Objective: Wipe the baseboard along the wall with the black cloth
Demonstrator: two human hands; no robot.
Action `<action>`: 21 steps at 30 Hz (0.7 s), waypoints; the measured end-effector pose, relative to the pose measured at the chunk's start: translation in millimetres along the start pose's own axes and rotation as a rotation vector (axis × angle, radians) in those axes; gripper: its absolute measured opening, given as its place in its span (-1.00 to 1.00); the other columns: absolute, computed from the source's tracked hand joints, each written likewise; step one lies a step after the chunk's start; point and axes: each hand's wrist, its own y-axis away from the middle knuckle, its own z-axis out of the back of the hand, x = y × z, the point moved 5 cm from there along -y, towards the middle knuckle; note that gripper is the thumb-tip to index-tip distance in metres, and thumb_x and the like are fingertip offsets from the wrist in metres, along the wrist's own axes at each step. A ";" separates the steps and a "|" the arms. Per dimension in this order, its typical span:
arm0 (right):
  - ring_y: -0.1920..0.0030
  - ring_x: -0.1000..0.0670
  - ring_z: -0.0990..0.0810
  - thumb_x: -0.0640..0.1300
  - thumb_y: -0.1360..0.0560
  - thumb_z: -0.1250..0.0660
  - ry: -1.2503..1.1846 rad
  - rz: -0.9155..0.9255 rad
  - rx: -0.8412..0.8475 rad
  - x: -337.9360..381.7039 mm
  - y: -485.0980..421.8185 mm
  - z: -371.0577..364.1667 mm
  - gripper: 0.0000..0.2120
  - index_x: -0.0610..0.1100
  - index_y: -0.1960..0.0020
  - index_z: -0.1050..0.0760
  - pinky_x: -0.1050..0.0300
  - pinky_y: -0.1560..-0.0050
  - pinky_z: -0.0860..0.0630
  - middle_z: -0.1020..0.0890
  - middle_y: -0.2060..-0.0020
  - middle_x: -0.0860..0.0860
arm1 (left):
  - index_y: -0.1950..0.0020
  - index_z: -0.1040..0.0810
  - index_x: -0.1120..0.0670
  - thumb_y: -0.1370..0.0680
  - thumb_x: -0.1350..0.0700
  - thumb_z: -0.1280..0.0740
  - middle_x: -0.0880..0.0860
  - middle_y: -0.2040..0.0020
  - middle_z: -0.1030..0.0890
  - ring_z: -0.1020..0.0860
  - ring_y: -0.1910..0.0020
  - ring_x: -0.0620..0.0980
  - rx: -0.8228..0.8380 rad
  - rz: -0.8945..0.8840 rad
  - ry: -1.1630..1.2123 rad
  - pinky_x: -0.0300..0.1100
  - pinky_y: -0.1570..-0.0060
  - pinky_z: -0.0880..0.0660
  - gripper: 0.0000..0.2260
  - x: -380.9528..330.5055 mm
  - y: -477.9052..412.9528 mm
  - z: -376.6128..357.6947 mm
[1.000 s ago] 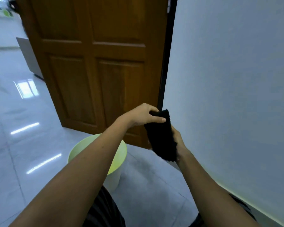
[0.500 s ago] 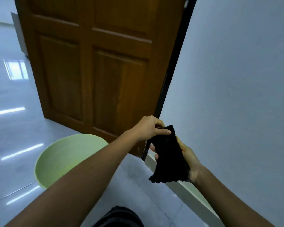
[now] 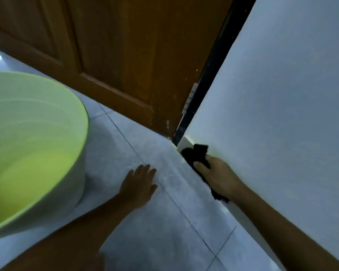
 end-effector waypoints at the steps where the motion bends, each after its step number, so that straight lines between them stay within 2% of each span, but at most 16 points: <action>1: 0.07 -0.12 -0.57 0.01 -0.61 -0.12 0.341 0.140 -0.022 7.1 -14.9 -8.0 -0.66 -0.10 -0.33 -0.37 0.07 0.16 -0.47 -0.54 0.01 -0.12 | -0.55 0.01 0.06 -0.63 -0.11 -0.03 0.11 -0.58 0.04 0.03 -0.55 0.09 0.007 -0.022 -0.049 0.02 -0.48 0.03 -0.45 4.6 -2.7 -11.4; 2: -0.05 -0.18 -0.53 -0.04 -0.61 -0.10 0.651 0.279 -0.053 15.5 -26.7 -17.6 -0.58 -0.06 -0.46 -0.22 0.02 0.15 -0.47 -0.48 -0.11 -0.16 | -0.56 0.05 0.06 -0.62 -0.14 0.00 0.13 -0.58 0.10 0.08 -0.55 0.10 0.012 -0.049 -0.071 0.04 -0.48 0.08 -0.43 7.0 -4.6 -21.6; 4: -0.22 -0.22 -0.40 -0.17 -0.60 -0.09 0.998 0.456 -0.100 27.3 -46.1 -35.2 -0.47 -0.08 -0.54 -0.05 -0.05 0.14 -0.48 -0.31 -0.33 -0.19 | -0.56 0.11 0.05 -0.56 -0.26 0.15 0.14 -0.57 0.17 0.15 -0.55 0.12 0.022 -0.081 -0.082 0.07 -0.47 0.16 -0.35 8.4 -7.4 -38.0; 6: -0.27 -0.21 -0.33 -0.24 -0.59 -0.07 1.190 0.548 -0.114 32.6 -62.4 -49.7 -0.50 -0.20 -0.52 -0.09 -0.04 0.16 -0.44 -0.19 -0.43 -0.17 | -0.56 0.15 0.02 -0.39 -0.34 0.32 0.14 -0.57 0.21 0.19 -0.54 0.15 0.026 -0.089 -0.067 0.10 -0.46 0.20 -0.21 4.9 -8.6 -49.8; 9: -0.29 -0.18 -0.30 -0.22 -0.58 -0.10 1.461 0.593 -0.116 19.4 -77.7 -62.8 -0.55 -0.25 -0.46 -0.22 0.01 0.20 -0.32 -0.18 -0.44 -0.13 | -0.55 0.20 0.00 -0.37 -0.37 0.31 0.15 -0.56 0.25 0.23 -0.53 0.18 0.017 -0.054 -0.071 0.15 -0.45 0.21 -0.19 -2.1 -7.9 -58.8; 13: -0.29 -0.17 -0.32 -0.23 -0.58 -0.07 1.583 0.552 -0.089 -8.6 -64.9 -63.7 -0.56 -0.24 -0.45 -0.27 0.00 0.20 -0.30 -0.19 -0.45 -0.15 | -0.54 0.23 0.00 -0.51 -0.35 0.09 0.17 -0.55 0.27 0.24 -0.53 0.19 -0.007 -0.067 -0.120 0.16 -0.45 0.21 -0.26 -1.0 -6.4 -60.2; 15: -0.20 -0.16 -0.41 -0.26 -0.53 -0.08 1.612 0.580 -0.066 -38.5 -45.0 -64.3 -0.56 -0.22 -0.40 -0.35 0.02 0.24 -0.37 -0.28 -0.42 -0.13 | -0.54 0.25 -0.01 -0.51 -0.36 0.06 0.16 -0.55 0.28 0.25 -0.52 0.19 -0.012 -0.082 -0.143 0.16 -0.45 0.20 -0.25 1.1 -6.5 -62.1; 16: -0.12 -0.15 -0.47 -0.27 -0.48 -0.11 1.650 0.589 -0.050 -55.2 -33.6 -63.2 -0.55 -0.19 -0.35 -0.43 0.04 0.27 -0.42 -0.37 -0.37 -0.10 | -0.54 0.26 -0.02 -0.49 -0.38 0.08 0.16 -0.55 0.29 0.25 -0.52 0.18 -0.008 -0.080 -0.148 0.15 -0.45 0.20 -0.24 1.8 -7.0 -63.7; 18: 0.06 -0.13 -0.53 -0.27 -0.35 -0.19 1.722 0.614 -0.004 -79.1 -16.4 -56.1 -0.60 -0.16 -0.12 -0.63 0.06 0.37 -0.41 -0.53 -0.25 -0.07 | -0.54 0.26 -0.02 -0.42 -0.43 0.18 0.16 -0.55 0.29 0.25 -0.53 0.18 -0.010 -0.082 -0.152 0.15 -0.45 0.21 -0.20 1.9 -7.5 -64.0; 20: 0.17 -0.16 -0.49 -0.27 -0.26 -0.34 1.712 0.637 -0.011 -82.1 -11.5 -44.6 -0.74 -0.20 0.08 -0.69 0.09 0.43 -0.37 -0.61 -0.13 -0.09 | -0.54 0.25 -0.02 -0.45 -0.42 0.11 0.16 -0.55 0.28 0.25 -0.53 0.18 -0.010 -0.086 -0.149 0.15 -0.45 0.21 -0.20 0.1 -6.9 -62.8; 21: 0.18 -0.16 -0.48 -0.26 -0.26 -0.36 1.707 0.636 -0.032 -76.2 -14.6 -40.5 -0.77 -0.21 0.12 -0.68 0.10 0.44 -0.36 -0.62 -0.10 -0.10 | -0.54 0.24 -0.02 -0.48 -0.39 0.04 0.16 -0.55 0.28 0.25 -0.53 0.18 -0.006 -0.087 -0.147 0.15 -0.45 0.21 -0.22 0.0 -6.3 -61.4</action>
